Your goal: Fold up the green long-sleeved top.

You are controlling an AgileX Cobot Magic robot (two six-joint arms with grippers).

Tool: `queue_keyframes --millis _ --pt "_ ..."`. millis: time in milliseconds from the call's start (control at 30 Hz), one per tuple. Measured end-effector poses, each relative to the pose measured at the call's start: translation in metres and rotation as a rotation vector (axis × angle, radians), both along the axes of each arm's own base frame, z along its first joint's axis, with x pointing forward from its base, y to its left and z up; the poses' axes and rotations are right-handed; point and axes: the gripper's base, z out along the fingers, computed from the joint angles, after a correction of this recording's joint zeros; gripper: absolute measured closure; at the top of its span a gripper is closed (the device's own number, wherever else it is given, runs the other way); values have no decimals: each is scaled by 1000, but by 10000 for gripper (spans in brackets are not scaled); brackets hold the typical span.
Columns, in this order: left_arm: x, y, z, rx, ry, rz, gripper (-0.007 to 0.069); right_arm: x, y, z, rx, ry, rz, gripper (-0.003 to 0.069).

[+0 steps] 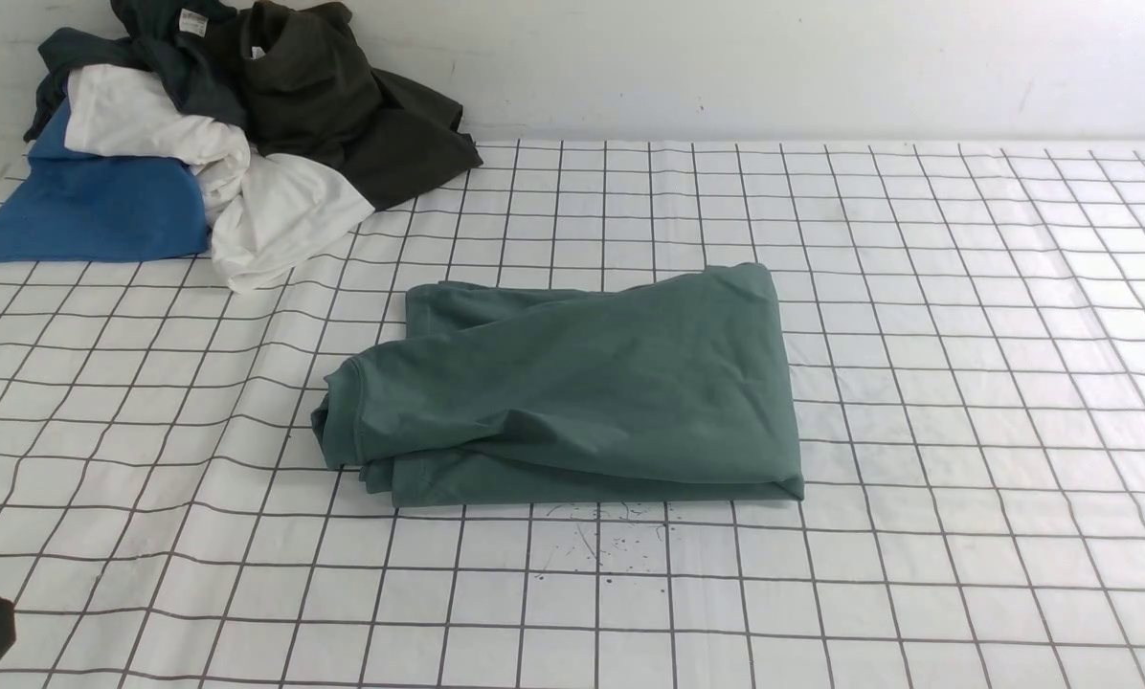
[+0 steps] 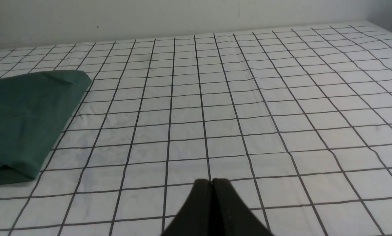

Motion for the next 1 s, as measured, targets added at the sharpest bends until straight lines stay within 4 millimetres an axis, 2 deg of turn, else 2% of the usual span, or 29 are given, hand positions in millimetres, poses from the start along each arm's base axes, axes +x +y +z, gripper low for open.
queue_keyframes --millis 133,267,367,433,500,533,667,767,1000 --pt "1 0 0 -2 -7 1 631 0 0 0 0 0 0 673" --pt "7 0 -2 -51 -121 18 631 0 0 0 0 0 0 673" --pt "12 3 -16 -96 -281 82 631 0 0 0 -1 0 0 673" --pt "11 8 -32 -99 -339 157 631 0 0 0 0 0 0 673" --pt "11 10 -43 -92 -338 188 631 0 0 0 0 0 0 673" --pt "10 13 -59 -72 -323 236 631 0 0 0 0 0 0 673" --pt "11 15 -92 -9 -175 271 631 0 0 0 1 0 0 673" --pt "9 15 -101 13 -87 264 631 0 0 0 1 0 0 673" --pt "9 15 -102 22 -79 262 631 0 0 0 0 0 0 673"
